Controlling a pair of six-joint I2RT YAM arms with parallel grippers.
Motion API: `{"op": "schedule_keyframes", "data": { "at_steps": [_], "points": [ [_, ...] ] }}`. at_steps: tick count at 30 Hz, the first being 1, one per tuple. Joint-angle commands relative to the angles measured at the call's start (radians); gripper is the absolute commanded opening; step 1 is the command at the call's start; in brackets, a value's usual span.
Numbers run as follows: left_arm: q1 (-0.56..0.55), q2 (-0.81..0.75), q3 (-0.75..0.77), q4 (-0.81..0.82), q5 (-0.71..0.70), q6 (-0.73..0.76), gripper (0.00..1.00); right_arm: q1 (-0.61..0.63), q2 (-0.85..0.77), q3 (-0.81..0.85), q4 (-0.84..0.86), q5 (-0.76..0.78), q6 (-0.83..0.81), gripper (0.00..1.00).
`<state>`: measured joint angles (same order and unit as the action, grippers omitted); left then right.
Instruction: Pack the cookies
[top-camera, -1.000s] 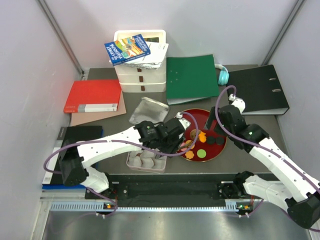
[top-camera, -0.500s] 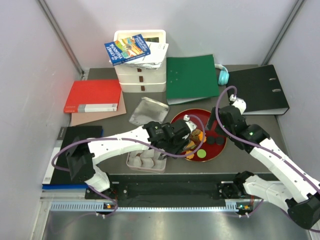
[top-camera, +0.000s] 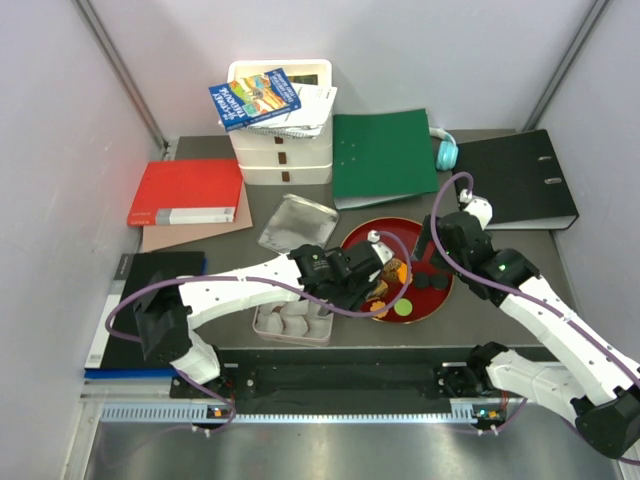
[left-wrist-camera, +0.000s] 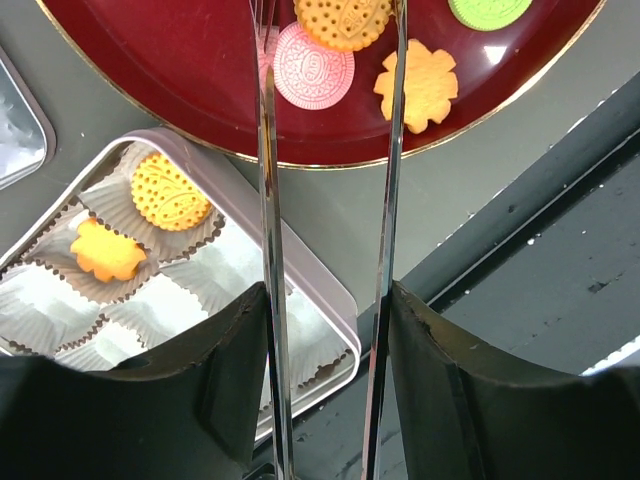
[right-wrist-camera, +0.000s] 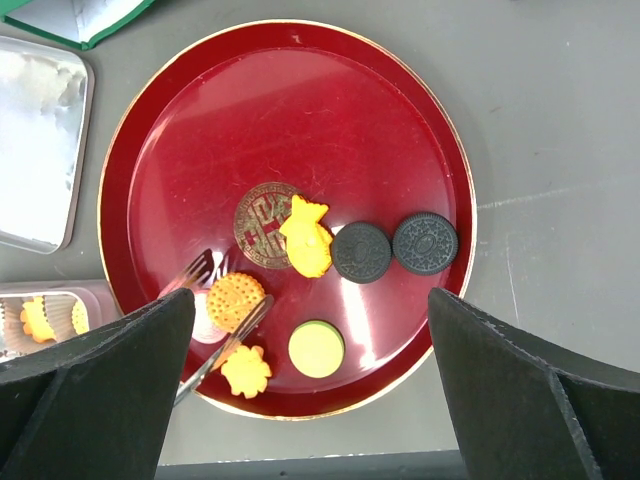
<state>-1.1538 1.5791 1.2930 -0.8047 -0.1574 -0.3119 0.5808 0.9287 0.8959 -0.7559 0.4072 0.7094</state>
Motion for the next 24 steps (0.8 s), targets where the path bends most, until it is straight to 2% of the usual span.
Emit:
{"op": "schedule_keyframes", "data": {
  "at_steps": [1, 10, 17, 24],
  "points": [
    [-0.003, -0.051, -0.021, 0.013, -0.025, 0.002, 0.54, 0.01, -0.016, -0.009, 0.006, 0.03, -0.007, 0.99],
    [-0.006, -0.073, -0.04, 0.006, -0.02, -0.003, 0.42, 0.008, -0.016, -0.006, 0.006, 0.025, 0.001, 0.99],
    [-0.004, -0.191, 0.058, -0.082, -0.204, -0.022, 0.44, 0.01, -0.013, -0.011, 0.03, 0.01, 0.004, 0.99],
    [-0.006, -0.329, 0.072, -0.22, -0.283, -0.134, 0.45, 0.01, 0.045, 0.006, 0.082, -0.031, -0.002, 0.99]
  ]
}}
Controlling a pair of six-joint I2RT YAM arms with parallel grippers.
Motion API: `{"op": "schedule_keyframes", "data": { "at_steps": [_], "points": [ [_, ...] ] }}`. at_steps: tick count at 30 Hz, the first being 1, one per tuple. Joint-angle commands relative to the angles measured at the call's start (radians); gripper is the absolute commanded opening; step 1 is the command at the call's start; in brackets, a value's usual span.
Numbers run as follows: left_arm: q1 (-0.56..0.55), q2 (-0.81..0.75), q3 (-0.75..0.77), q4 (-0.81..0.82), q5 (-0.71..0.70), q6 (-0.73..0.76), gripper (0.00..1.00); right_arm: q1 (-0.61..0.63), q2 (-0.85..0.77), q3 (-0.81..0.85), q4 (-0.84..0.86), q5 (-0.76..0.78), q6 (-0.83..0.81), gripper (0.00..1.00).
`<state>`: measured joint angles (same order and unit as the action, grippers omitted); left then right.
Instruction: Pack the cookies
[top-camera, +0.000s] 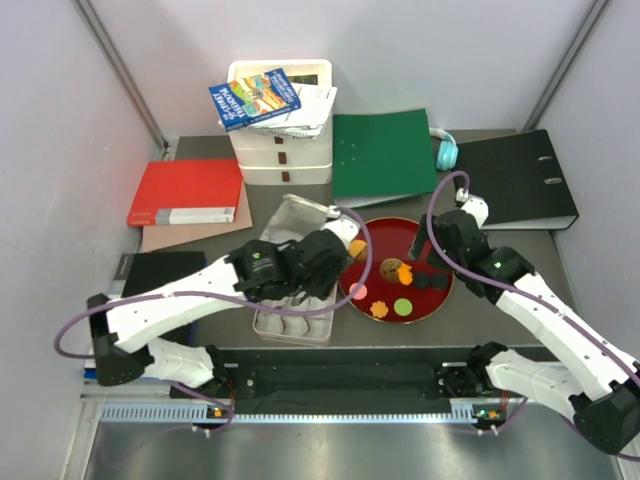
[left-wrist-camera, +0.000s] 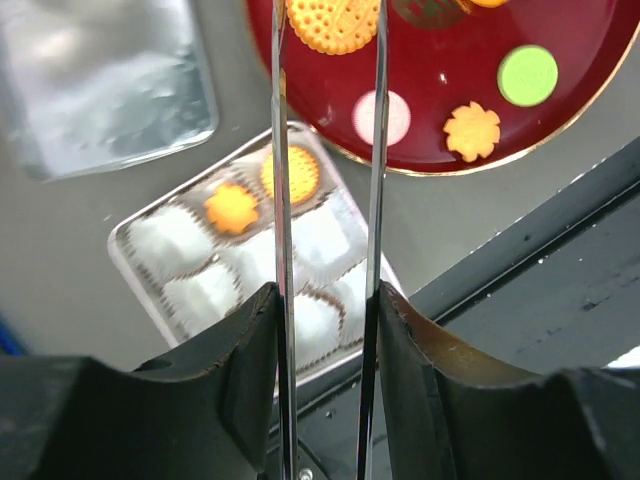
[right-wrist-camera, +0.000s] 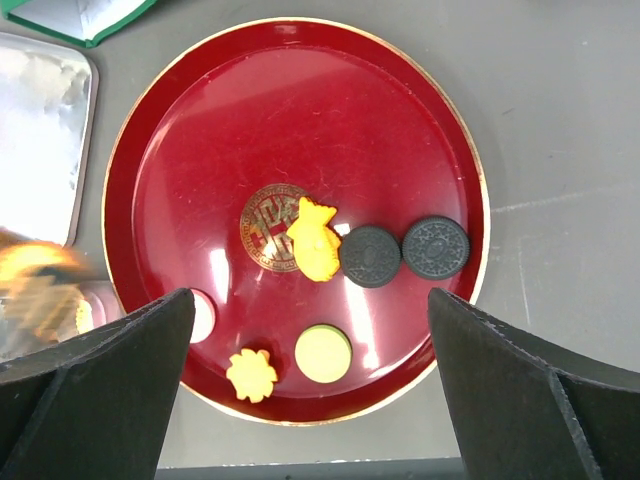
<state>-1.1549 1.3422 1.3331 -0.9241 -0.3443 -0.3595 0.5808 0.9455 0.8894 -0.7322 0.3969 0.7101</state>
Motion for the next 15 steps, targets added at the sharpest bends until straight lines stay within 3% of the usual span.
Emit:
{"op": "schedule_keyframes", "data": {
  "at_steps": [1, 9, 15],
  "points": [
    [-0.005, -0.107, 0.022, -0.129, -0.105, -0.107, 0.45, 0.01, 0.042, 0.02, 0.068, -0.024, -0.006, 0.99],
    [-0.005, -0.308, -0.104, -0.312, -0.148, -0.337, 0.45, 0.01, 0.104, 0.052, 0.106, -0.075, -0.02, 0.99],
    [-0.005, -0.382, -0.152, -0.334, -0.107, -0.412, 0.45, 0.01, 0.119, 0.062, 0.109, -0.093, -0.029, 0.99]
  ]
}}
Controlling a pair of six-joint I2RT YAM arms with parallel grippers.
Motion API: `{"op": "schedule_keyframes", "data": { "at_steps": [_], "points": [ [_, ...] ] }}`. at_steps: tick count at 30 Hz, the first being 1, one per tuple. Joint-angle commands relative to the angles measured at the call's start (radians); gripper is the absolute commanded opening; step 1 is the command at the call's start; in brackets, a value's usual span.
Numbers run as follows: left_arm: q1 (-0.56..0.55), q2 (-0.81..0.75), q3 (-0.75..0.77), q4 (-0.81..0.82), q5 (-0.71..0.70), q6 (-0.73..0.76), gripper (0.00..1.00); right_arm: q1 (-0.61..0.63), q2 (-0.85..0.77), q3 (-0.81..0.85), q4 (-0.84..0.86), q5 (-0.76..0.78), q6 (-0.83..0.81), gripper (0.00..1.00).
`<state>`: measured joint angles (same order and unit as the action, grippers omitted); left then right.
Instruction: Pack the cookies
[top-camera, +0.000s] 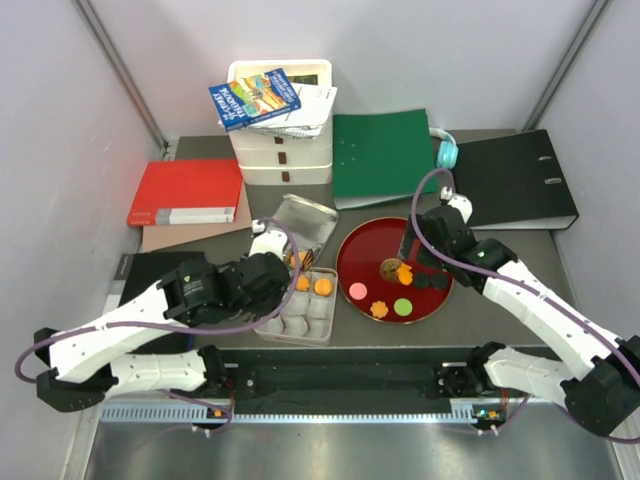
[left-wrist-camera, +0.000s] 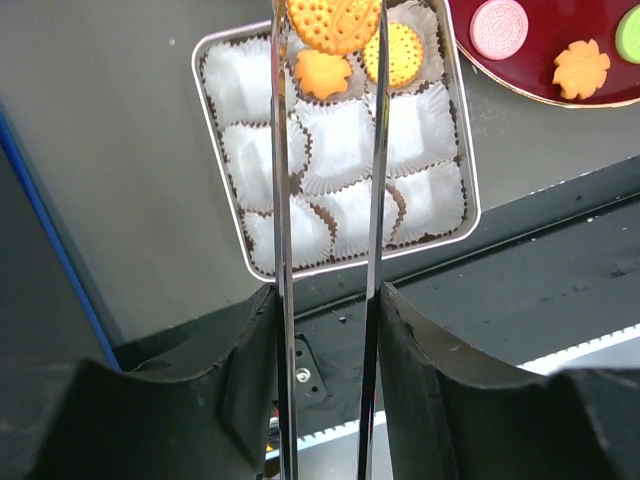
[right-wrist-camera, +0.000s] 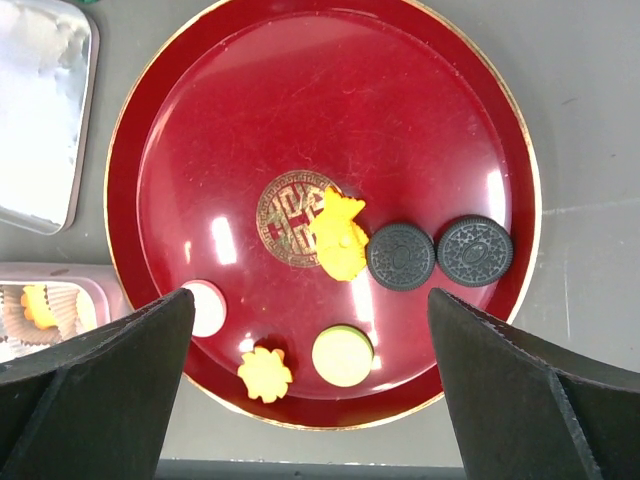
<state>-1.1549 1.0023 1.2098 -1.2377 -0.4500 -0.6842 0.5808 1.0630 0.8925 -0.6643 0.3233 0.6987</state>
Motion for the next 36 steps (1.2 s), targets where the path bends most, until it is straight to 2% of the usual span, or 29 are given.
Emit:
{"op": "schedule_keyframes", "data": {
  "at_steps": [1, 11, 28, 36],
  "points": [
    [-0.005, -0.05, -0.051, -0.02, 0.004, -0.104, 0.45, 0.01, 0.002, 0.059, 0.046, -0.021, -0.021, 0.99],
    [-0.005, -0.126, -0.184, 0.03, 0.1, -0.176, 0.45, 0.008, -0.02, 0.036, 0.04, -0.024, -0.019, 0.99],
    [-0.003, -0.148, -0.227, 0.037, 0.134, -0.17, 0.47, 0.01, -0.024, 0.023, 0.035, -0.021, -0.008, 0.99],
    [-0.005, -0.131, -0.198, 0.034, 0.1, -0.153, 0.55, 0.01, -0.028, 0.022, 0.035, -0.02, -0.007, 0.99]
  ]
}}
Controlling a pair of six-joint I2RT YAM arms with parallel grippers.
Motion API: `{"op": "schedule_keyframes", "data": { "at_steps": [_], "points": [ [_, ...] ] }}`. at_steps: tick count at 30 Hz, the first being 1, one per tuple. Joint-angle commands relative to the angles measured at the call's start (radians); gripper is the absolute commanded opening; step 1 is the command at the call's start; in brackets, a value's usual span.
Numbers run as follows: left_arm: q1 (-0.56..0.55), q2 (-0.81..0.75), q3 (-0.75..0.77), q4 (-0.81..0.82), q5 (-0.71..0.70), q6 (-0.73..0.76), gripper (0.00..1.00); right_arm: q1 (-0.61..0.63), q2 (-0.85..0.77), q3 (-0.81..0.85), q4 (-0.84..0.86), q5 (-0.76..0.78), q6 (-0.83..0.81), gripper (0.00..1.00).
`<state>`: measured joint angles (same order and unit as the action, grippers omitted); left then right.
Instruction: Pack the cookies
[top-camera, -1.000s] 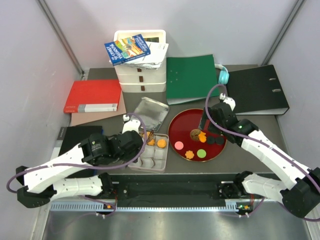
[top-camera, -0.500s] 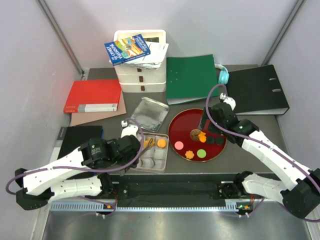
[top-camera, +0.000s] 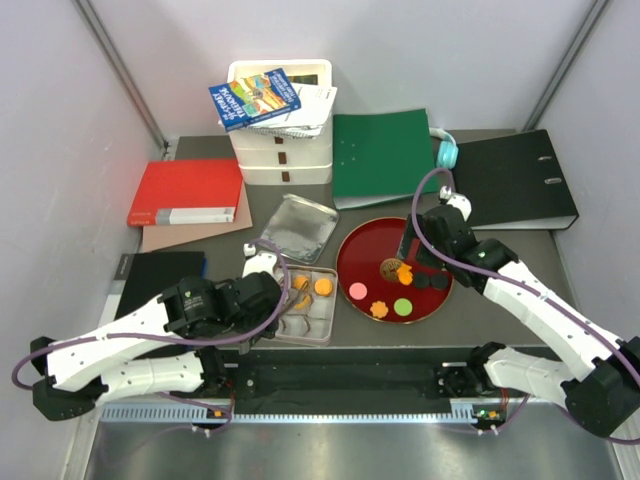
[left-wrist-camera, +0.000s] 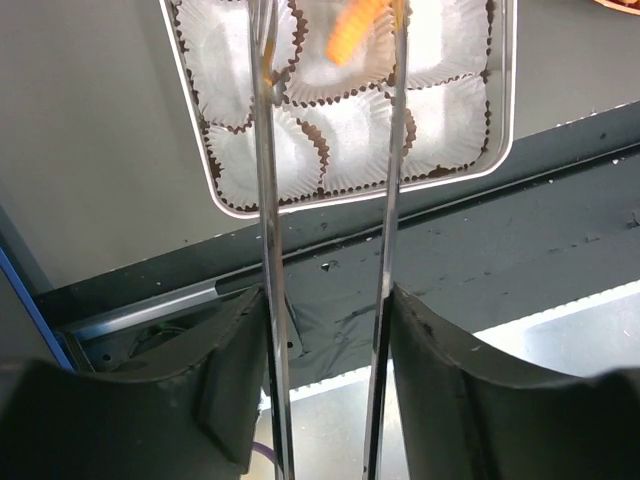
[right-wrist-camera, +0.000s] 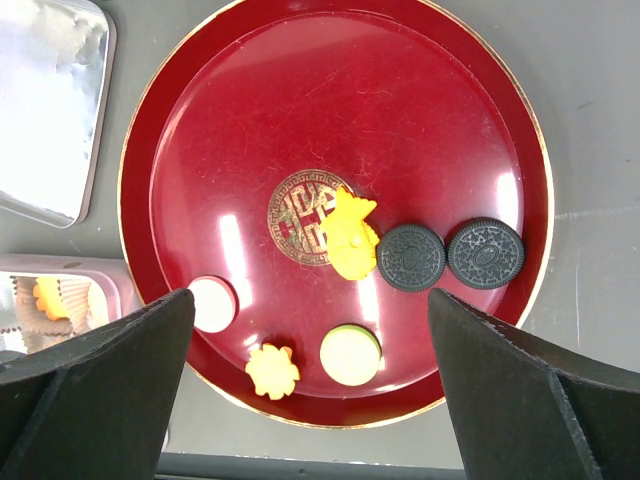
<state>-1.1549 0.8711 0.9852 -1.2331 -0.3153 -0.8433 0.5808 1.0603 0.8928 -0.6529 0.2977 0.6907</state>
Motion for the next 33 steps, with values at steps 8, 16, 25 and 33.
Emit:
{"op": "schedule_keyframes", "data": {
  "at_steps": [8, 16, 25, 33],
  "points": [
    [-0.003, 0.074, 0.165, 0.04, -0.103, 0.098, 0.56, 0.01, -0.04, 0.031, 0.009, 0.021, 0.004, 0.99],
    [-0.005, 0.262, 0.279, 0.135, -0.082, 0.257, 0.52, 0.01, -0.088, 0.052, -0.043, 0.063, 0.001, 0.99],
    [-0.005, 0.272, 0.242, 0.267, -0.025, 0.346, 0.53, 0.008, -0.106, 0.024, -0.045, 0.081, 0.004, 0.99],
    [-0.005, 0.606, 0.329, 0.523, 0.142, 0.527, 0.56, 0.008, -0.128, 0.046, -0.08, 0.106, 0.024, 0.99]
  ]
}}
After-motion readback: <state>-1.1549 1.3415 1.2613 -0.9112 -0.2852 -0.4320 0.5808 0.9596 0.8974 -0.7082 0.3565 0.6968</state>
